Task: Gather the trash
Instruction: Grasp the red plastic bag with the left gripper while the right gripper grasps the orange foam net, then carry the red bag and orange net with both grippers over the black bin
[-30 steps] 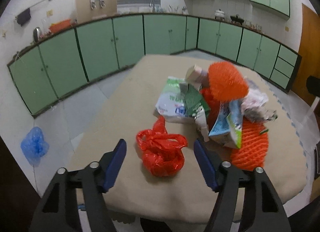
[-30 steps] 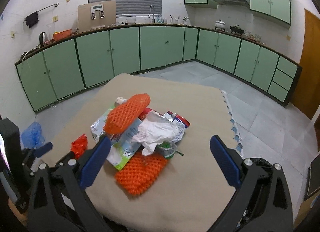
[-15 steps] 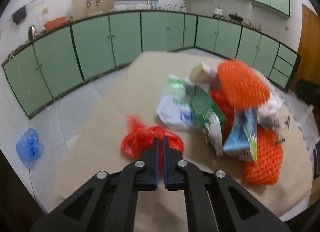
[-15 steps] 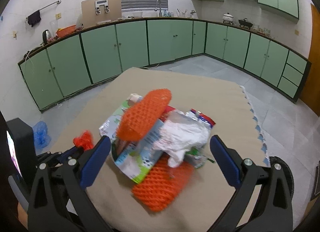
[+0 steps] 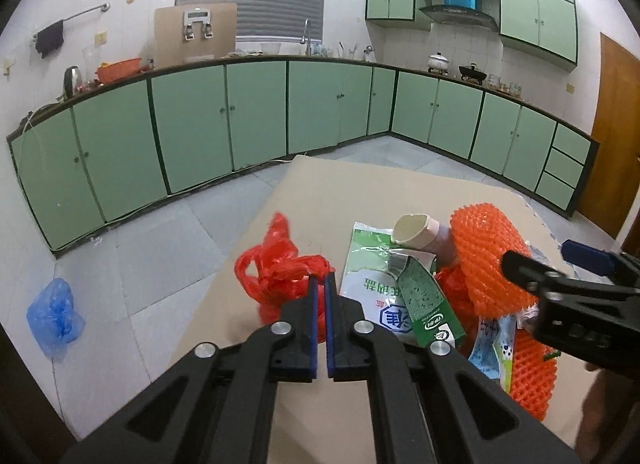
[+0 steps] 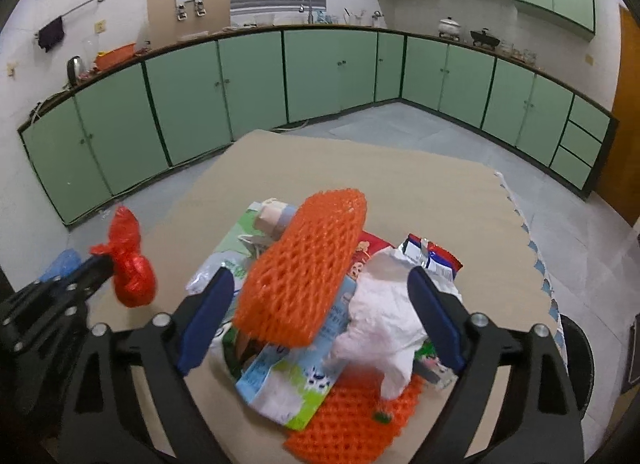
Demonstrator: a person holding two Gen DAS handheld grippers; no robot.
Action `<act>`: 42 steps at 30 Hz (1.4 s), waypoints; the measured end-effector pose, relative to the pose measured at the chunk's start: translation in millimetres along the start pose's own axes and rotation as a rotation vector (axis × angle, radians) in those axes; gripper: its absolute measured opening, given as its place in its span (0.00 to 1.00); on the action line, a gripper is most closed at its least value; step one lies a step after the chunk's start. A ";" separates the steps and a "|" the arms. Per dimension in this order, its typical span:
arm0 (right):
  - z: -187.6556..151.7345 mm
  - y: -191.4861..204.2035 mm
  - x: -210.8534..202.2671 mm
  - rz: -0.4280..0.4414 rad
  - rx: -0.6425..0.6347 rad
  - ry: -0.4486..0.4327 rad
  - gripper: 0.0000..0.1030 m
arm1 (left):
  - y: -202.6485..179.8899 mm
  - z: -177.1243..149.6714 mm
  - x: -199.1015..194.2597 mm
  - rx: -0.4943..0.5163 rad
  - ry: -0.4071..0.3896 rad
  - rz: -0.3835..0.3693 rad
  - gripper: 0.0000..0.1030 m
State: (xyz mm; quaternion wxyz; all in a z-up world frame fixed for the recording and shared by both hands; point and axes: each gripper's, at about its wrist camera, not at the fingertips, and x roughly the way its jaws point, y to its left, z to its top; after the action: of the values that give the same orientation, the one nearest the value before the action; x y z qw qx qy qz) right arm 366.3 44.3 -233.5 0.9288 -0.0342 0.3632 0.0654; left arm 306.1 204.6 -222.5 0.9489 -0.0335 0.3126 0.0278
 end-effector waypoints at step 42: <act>-100.5 -338.7 -159.0 -0.285 0.301 -0.017 0.09 | -304.8 12.3 -85.0 0.350 -0.062 -0.491 0.03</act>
State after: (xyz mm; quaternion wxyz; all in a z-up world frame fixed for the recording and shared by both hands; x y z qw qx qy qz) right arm 232.8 -317.2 -193.9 0.9263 0.0544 0.3525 -0.1214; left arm 267.5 -100.7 -148.0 0.9278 0.0567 0.2661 -0.2554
